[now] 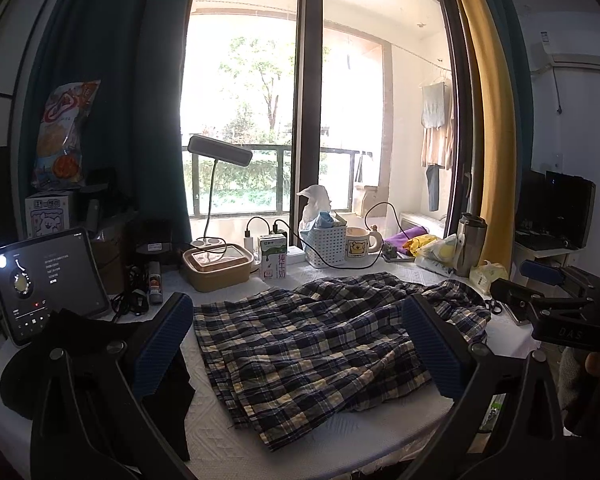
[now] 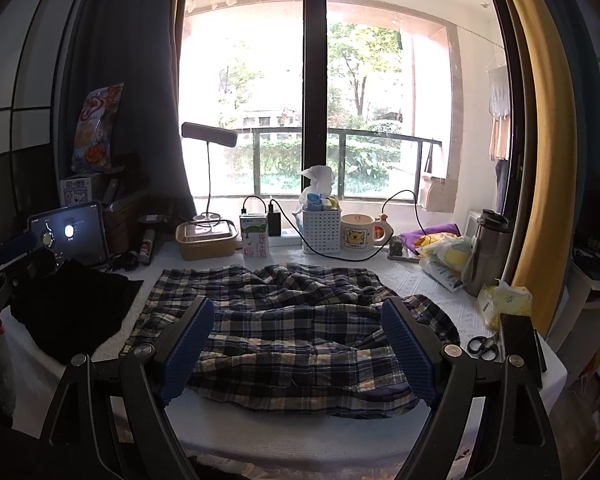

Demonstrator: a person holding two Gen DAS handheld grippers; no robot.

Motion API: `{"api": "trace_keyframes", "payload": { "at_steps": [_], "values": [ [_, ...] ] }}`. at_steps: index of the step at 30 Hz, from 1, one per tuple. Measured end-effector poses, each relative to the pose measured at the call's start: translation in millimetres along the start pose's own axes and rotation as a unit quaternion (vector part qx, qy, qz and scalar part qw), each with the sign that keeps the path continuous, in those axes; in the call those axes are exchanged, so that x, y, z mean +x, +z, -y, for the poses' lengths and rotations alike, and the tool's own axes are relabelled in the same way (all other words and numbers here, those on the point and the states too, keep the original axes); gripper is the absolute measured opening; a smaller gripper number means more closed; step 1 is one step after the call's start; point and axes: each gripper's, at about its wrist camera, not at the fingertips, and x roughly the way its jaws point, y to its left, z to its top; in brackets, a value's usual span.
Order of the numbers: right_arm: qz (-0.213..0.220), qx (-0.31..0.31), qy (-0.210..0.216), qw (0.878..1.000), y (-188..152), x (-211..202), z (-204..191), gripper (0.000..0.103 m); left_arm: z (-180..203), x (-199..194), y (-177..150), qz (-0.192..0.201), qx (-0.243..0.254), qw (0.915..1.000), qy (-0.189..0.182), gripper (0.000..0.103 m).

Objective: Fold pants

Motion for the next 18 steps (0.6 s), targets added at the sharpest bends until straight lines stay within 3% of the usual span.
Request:
{"api": "trace_keyframes", "payload": {
  "at_steps": [18],
  "values": [
    [0.001, 0.000, 0.001, 1.000, 1.7, -1.0, -1.0, 0.087, -0.5, -0.2, 1.6, 0.002, 0.000, 1.0000, 0.000, 0.103]
  ]
}}
